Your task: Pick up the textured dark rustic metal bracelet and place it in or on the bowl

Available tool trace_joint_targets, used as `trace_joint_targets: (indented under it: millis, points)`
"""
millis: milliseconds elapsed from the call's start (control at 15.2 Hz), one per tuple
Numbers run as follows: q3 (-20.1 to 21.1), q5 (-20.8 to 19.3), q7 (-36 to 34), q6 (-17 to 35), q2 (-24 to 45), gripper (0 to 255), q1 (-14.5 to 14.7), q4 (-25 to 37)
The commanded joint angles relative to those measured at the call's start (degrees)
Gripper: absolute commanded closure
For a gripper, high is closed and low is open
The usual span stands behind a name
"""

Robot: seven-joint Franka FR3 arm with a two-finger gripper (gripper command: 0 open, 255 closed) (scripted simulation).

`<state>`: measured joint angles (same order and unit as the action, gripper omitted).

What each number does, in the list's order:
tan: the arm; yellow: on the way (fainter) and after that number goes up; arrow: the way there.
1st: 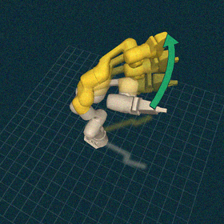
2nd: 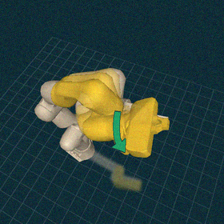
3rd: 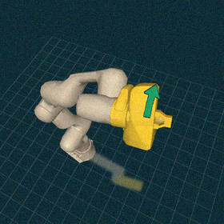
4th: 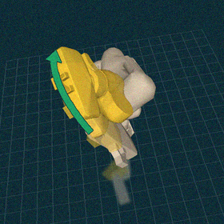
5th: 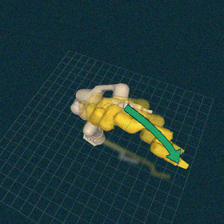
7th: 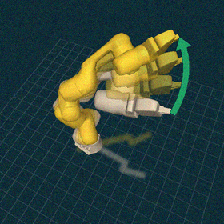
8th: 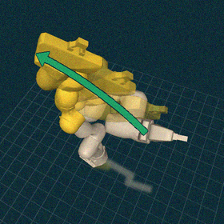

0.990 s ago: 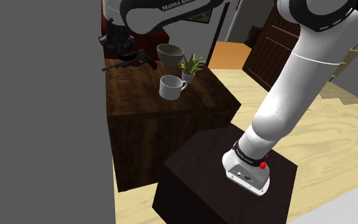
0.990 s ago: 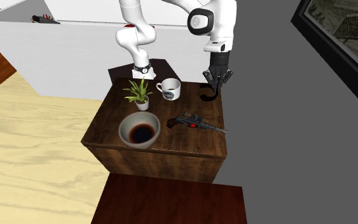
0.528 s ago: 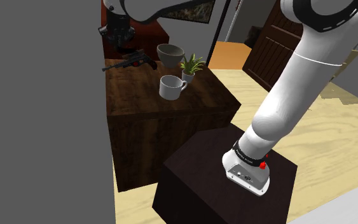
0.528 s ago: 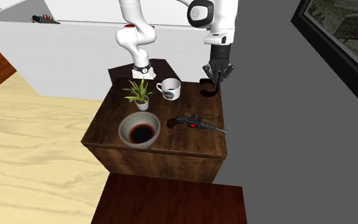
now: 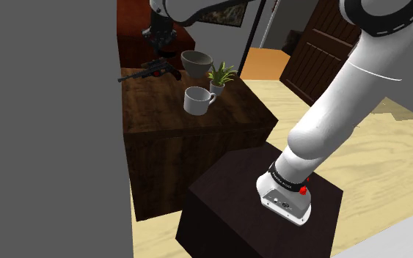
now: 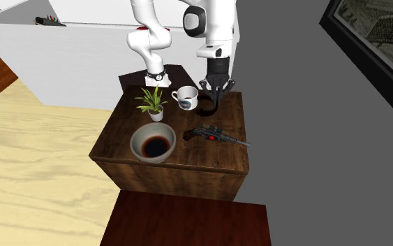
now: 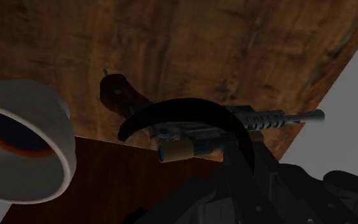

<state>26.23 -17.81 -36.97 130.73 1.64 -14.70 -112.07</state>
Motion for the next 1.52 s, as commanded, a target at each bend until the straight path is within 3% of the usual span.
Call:
trace_joint_targets:
  millis: [0,528,990,1452]
  points:
    - [-1.22,0.96,2.98,1.37,-0.22,255,-1.38,-0.84]
    - [-6.23,5.07,15.31,5.26,0.16,255,-6.92,-2.04]
    - [-10.21,8.45,26.34,7.09,3.52,255,-11.89,0.73]
    - [-10.47,6.76,24.84,12.0,5.48,255,-11.77,-2.39]
